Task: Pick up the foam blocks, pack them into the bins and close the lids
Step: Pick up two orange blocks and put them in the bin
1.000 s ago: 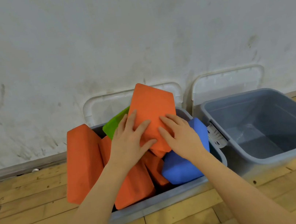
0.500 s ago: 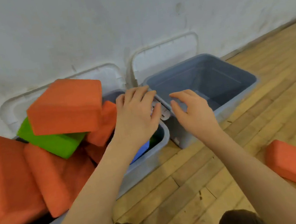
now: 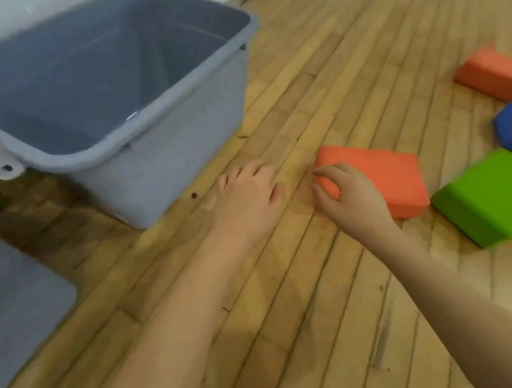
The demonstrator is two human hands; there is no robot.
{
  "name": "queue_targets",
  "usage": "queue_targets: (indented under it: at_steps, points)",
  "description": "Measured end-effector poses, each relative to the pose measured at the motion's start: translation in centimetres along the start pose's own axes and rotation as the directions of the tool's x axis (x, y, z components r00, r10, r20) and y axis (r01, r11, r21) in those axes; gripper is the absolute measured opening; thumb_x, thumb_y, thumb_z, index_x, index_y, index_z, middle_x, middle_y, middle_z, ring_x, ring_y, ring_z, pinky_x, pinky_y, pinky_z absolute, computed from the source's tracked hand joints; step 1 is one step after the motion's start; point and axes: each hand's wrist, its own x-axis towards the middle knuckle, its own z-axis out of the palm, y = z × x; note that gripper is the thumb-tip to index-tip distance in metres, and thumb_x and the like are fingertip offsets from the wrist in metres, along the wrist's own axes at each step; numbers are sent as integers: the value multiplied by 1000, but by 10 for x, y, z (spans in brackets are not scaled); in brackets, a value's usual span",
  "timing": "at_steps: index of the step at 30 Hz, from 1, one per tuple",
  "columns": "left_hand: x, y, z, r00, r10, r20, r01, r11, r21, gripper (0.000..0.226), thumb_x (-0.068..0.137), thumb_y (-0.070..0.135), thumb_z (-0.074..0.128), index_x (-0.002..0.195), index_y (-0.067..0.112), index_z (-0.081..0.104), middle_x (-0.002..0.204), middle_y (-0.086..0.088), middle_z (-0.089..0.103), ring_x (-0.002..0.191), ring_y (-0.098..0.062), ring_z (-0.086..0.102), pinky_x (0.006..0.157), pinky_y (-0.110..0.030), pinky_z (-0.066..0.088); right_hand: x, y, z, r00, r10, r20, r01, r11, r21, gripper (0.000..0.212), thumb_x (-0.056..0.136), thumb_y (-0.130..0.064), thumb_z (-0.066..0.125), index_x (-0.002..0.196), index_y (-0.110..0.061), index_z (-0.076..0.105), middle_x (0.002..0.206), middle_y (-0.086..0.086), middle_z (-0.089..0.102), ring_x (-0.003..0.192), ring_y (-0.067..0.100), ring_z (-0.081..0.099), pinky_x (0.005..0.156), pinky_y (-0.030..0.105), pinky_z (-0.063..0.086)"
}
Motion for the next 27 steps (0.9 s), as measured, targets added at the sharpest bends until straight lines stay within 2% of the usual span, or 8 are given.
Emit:
queue_targets:
  at_steps: [3, 5, 10, 13, 16, 18, 23, 27]
  points:
    - [1, 22, 75, 989, -44, 143, 50, 998, -39, 39, 95, 33, 44, 132, 23, 49, 139, -3, 44, 123, -28, 42, 99, -38, 28, -11, 81, 16, 983, 143, 115, -130, 985, -112, 49, 91, -39, 53, 137, -26, 45, 144, 3, 42, 127, 33, 40, 103, 47, 34]
    - [3, 34, 113, 970, -72, 234, 89, 994, -65, 46, 96, 37, 42, 141, 28, 38, 148, -7, 32, 128, -30, 38, 104, -42, 28, -13, 122, 24, 960, 220, 172, -181, 960, -215, 57, 91, -46, 51, 144, -33, 32, 154, -1, 24, 139, 33, 23, 111, 52, 20]
    - [23, 50, 173, 920, -167, 355, 201, 978, -61, 62, 96, 44, 40, 148, 40, 6, 157, -7, -8, 139, -34, 20, 113, -50, 19, -2, 180, 41, 933, 286, 219, -206, 922, -330, 69, 88, -58, 47, 145, -46, 9, 158, -6, 2, 143, 34, 0, 108, 65, 1]
    - [34, 48, 199, 903, -195, 384, 236, 970, -62, 70, 95, 45, 42, 148, 39, -3, 157, -10, -7, 140, -34, 18, 112, -51, 17, 4, 190, 52, 961, 249, 124, -197, 923, -330, 60, 91, -49, 49, 145, -42, 23, 157, -2, 15, 141, 38, 7, 105, 69, 0]
    - [36, 50, 211, 910, -203, 362, 291, 934, -209, 72, 92, 42, 49, 148, 37, 4, 149, -7, 27, 129, -30, 38, 104, -49, 36, 6, 194, 59, 986, 168, -21, -167, 939, -300, 44, 90, -37, 57, 132, -30, 51, 142, 5, 46, 130, 43, 33, 101, 74, 9]
    - [28, 56, 209, 932, -229, 281, 306, 913, -271, 68, 91, 40, 53, 148, 34, 16, 142, -4, 37, 123, -26, 44, 100, -47, 40, 0, 198, 62, 991, 89, -101, -115, 949, -295, 37, 87, -30, 61, 123, -22, 61, 128, 8, 59, 119, 43, 46, 97, 76, 19]
    - [-30, 71, 197, 944, -284, 169, 329, 856, -399, 58, 85, 30, 66, 137, 25, 40, 124, 2, 40, 109, -9, 44, 90, -25, 40, -46, 196, 64, 974, -55, -222, 5, 975, -222, 26, 88, -22, 59, 112, -17, 68, 111, 4, 66, 103, 34, 54, 98, 69, 30]
    - [-72, 75, 194, 964, -248, 93, 265, 883, -387, 52, 79, 30, 71, 125, 17, 50, 120, -4, 39, 100, -18, 51, 83, -32, 51, -65, 182, 61, 966, -62, -252, 31, 992, -125, 19, 86, -18, 65, 104, -17, 70, 103, 1, 67, 93, 33, 55, 95, 63, 38]
